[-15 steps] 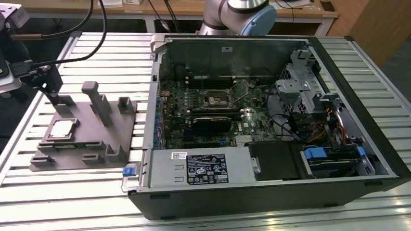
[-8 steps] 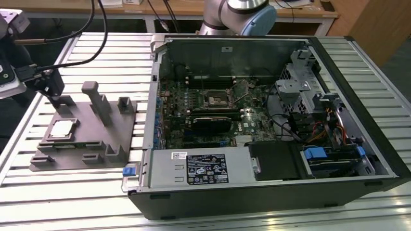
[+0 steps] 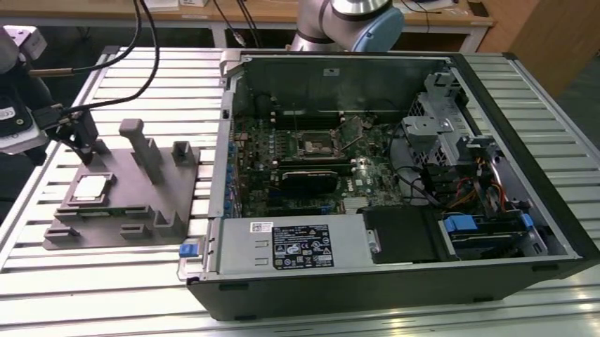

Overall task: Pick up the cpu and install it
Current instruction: 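Pick up the cpu and move it towards the insertion slot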

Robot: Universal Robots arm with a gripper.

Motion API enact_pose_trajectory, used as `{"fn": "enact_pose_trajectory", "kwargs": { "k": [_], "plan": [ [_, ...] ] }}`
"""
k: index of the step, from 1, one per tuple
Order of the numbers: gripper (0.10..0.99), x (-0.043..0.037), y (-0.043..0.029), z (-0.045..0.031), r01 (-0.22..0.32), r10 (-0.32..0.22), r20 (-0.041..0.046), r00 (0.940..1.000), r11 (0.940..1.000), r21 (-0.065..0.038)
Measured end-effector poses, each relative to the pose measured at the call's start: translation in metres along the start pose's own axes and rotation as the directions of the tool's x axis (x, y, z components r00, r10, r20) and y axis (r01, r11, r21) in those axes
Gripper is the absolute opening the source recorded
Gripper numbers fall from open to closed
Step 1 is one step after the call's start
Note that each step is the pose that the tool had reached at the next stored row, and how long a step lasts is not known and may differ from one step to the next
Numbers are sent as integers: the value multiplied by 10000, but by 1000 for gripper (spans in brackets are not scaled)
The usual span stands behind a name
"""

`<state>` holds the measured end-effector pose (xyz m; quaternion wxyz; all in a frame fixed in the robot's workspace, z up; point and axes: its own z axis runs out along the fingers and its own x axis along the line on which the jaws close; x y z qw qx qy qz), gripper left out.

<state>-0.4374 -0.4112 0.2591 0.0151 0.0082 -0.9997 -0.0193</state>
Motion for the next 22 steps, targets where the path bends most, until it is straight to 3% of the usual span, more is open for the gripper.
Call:
{"fn": "enact_pose_trajectory", "kwargs": {
  "k": [5, 22],
  "plan": [
    [722, -2, -5, 73, 12, -12, 0, 10000, 10000, 0],
    [722, -6, -10, 191, 34, -34, 0, 10000, 10000, 0]
  ]
}}
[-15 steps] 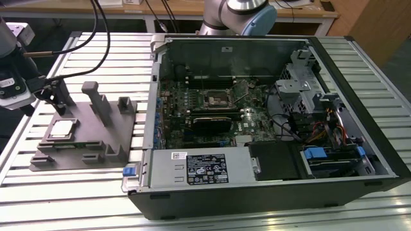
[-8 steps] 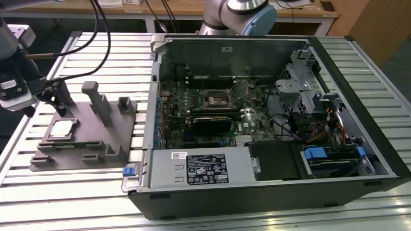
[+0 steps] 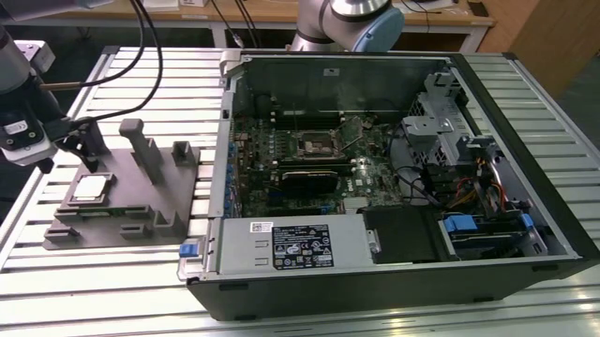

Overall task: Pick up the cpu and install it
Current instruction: 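Pick up the cpu and move it towards the insertion slot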

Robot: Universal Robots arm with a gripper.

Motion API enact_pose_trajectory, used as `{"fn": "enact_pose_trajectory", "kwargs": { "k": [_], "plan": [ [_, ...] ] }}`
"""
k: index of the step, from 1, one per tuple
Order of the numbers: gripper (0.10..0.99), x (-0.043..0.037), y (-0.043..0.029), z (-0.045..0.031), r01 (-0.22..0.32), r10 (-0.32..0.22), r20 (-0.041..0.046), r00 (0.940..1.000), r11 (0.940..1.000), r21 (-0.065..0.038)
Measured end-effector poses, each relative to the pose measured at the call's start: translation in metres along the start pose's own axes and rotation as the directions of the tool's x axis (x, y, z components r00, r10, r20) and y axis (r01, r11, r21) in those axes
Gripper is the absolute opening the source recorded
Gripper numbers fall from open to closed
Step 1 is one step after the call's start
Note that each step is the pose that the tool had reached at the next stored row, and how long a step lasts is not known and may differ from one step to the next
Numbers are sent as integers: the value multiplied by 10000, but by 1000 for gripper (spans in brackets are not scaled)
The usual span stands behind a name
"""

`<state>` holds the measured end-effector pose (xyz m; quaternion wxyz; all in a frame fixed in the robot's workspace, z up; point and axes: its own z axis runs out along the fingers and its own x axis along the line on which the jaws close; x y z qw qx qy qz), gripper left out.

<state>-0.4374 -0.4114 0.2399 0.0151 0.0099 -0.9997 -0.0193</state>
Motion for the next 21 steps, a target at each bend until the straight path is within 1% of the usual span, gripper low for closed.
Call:
{"fn": "enact_pose_trajectory", "kwargs": {
  "k": [5, 12, 18, 21],
  "plan": [
    [722, -2, -8, 56, 7, -7, 0, 10000, 10000, 0],
    [722, -4, -29, 174, 22, -22, 8, 10000, 10000, 1],
    [722, -3, -33, 251, 42, -42, 105, 9999, 10000, 4],
    [722, -2, -39, 305, 42, -42, 120, 9999, 10000, 4]
  ]
}}
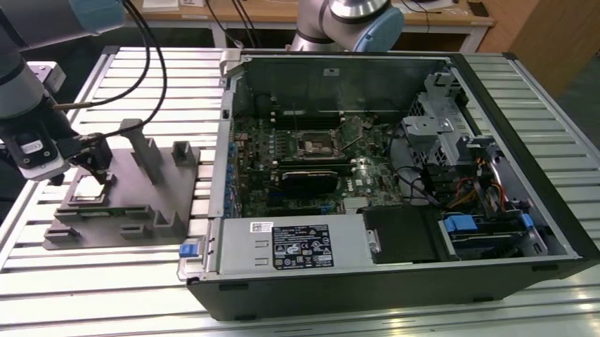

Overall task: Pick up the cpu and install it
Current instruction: 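Pick up the cpu and move it towards the insertion slot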

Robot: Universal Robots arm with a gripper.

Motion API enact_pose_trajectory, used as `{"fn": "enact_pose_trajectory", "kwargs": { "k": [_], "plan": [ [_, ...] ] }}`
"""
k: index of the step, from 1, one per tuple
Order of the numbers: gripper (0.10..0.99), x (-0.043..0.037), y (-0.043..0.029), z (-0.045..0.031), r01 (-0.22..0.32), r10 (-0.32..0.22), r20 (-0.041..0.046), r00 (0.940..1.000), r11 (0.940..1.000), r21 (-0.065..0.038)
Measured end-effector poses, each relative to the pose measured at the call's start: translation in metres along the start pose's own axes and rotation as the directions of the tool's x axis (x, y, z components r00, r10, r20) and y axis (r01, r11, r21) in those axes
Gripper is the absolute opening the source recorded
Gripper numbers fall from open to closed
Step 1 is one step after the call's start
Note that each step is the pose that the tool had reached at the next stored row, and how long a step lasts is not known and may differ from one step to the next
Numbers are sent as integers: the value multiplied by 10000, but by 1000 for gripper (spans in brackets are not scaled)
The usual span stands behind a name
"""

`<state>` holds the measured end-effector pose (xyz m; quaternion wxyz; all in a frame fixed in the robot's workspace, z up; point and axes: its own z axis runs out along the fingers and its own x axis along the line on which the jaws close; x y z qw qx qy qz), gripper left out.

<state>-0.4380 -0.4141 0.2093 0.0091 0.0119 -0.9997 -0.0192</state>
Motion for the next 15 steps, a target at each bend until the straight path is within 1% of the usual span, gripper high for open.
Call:
{"fn": "enact_pose_trajectory", "kwargs": {
  "k": [3, 7, 14, 15],
  "plan": [
    [722, 2, -5, 54, 1, -1, 14, 10000, 10000, 1],
    [722, 7, -8, 122, -20, 20, 67, 10000, 10000, 1],
    [722, 6, -11, 202, -87, 87, 72, 9999, 10000, 0],
    [710, 6, -11, 212, -89, 89, 72, 9999, 10000, 0]
  ]
}}
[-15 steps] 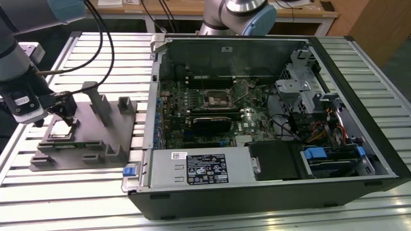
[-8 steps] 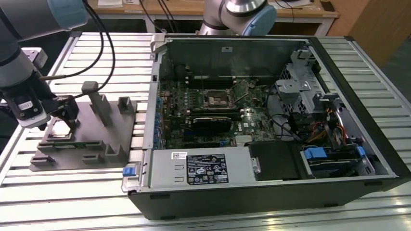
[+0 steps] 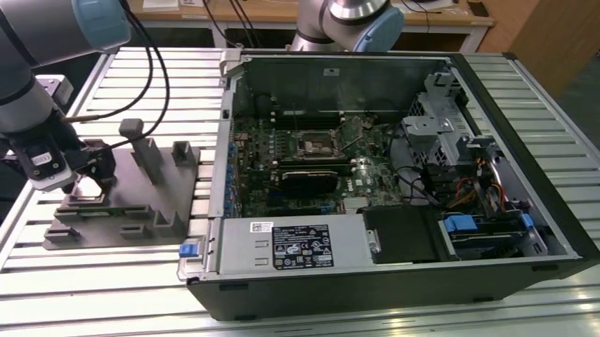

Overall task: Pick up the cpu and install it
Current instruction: 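Pick up the cpu and move it towards the insertion slot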

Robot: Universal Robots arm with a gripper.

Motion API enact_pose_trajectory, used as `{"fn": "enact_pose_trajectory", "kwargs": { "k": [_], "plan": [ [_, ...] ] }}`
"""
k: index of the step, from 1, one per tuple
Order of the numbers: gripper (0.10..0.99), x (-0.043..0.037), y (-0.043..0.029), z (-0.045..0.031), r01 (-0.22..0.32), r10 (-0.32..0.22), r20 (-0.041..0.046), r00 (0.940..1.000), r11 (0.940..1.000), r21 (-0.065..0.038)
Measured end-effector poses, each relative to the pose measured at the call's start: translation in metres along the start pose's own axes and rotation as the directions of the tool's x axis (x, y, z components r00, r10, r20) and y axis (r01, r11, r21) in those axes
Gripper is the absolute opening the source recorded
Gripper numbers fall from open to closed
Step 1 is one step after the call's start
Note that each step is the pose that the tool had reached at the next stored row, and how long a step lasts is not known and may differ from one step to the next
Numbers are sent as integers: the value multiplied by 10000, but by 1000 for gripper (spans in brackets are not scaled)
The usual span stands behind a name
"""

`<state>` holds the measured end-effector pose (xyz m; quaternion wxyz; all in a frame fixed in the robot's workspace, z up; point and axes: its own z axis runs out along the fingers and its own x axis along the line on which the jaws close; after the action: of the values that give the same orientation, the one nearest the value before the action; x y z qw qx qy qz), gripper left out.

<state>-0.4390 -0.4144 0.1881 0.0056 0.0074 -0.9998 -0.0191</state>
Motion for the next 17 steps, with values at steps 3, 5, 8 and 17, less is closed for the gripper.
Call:
{"fn": "enact_pose_trajectory", "kwargs": {
  "k": [3, 5, 8, 17],
  "plan": [
    [639, 0, -1, 22, -4, 4, -2, 10000, 10000, 1],
    [639, 0, -1, 34, -6, 6, -1, 10000, 10000, 0],
    [624, 0, 1, 37, -7, 7, -3, 10000, 10000, 0],
    [541, -1, 6, 32, -6, 6, 2, 10000, 10000, -2]
  ]
}}
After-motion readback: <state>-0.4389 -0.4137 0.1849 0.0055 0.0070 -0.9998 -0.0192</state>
